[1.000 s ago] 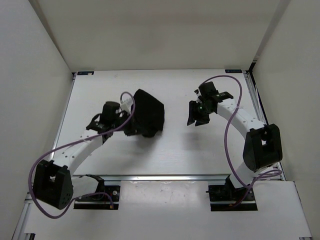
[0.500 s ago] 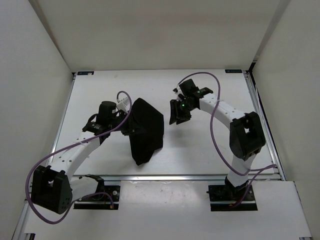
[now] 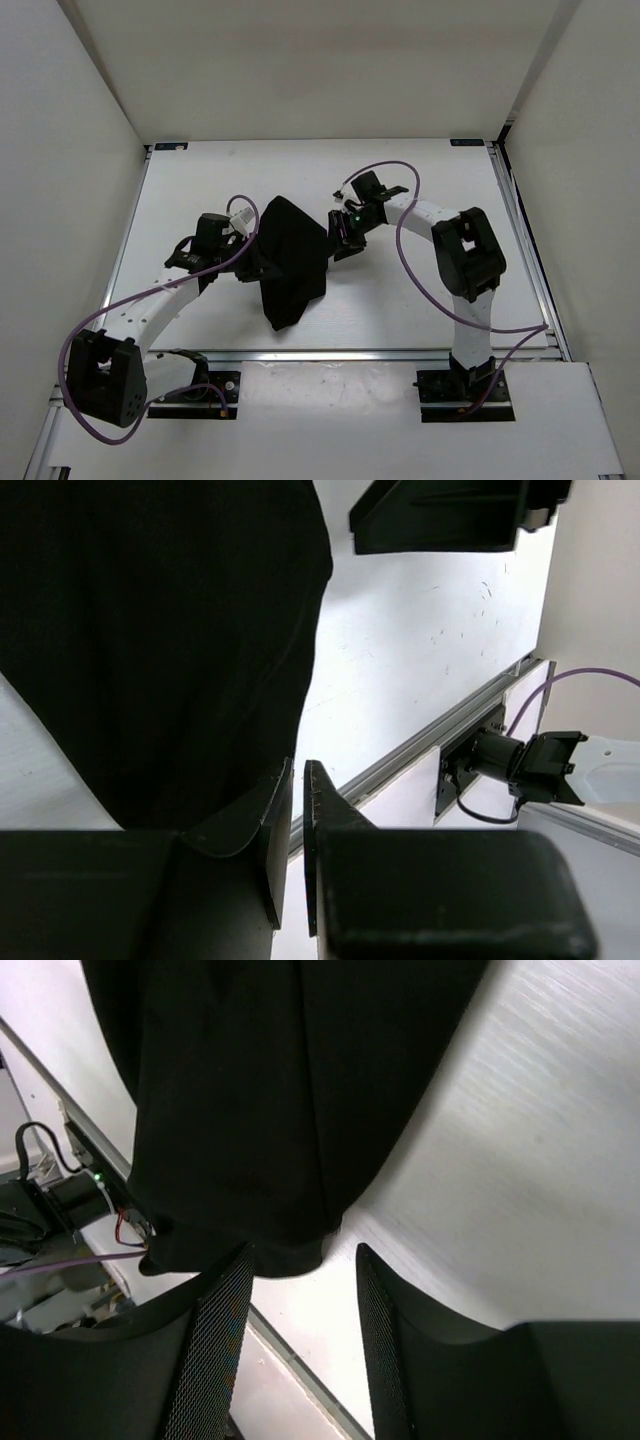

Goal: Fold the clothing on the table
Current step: Flatten the skirt out

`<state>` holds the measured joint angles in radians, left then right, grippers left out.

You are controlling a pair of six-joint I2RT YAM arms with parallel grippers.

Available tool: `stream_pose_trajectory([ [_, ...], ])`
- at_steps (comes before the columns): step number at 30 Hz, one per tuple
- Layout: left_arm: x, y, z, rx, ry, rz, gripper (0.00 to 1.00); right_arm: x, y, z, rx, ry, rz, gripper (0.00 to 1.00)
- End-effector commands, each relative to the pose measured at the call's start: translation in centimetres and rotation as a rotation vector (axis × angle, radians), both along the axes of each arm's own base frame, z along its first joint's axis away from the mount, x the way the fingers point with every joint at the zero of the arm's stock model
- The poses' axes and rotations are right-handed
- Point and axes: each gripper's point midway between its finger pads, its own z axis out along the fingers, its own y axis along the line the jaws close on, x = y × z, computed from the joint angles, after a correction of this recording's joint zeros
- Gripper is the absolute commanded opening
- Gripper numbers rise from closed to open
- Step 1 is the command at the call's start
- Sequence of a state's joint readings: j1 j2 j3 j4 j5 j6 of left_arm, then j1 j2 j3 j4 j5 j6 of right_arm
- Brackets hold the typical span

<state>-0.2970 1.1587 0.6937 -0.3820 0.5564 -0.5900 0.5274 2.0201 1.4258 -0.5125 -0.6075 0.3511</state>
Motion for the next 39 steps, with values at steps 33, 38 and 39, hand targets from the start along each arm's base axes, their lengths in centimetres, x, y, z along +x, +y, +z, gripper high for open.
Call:
stream_pose_trajectory([
  [33, 0.0, 1.3, -2.6, 0.034, 0.016, 0.054, 0.17, 5.8, -2.3, 6.3, -0.428, -0.361, 0.003, 0.01],
  [38, -0.3, 2.5, -3.8, 0.062, 0.038, 0.087, 0.17, 8.1, 3.6, 17.3, -0.028, -0.557, 0.022, 0.00],
  [39, -0.3, 2.8, -4.1, 0.067, 0.047, 0.096, 0.18, 8.0, 2.9, 20.5, 0.027, -0.616, 0.002, 0.00],
])
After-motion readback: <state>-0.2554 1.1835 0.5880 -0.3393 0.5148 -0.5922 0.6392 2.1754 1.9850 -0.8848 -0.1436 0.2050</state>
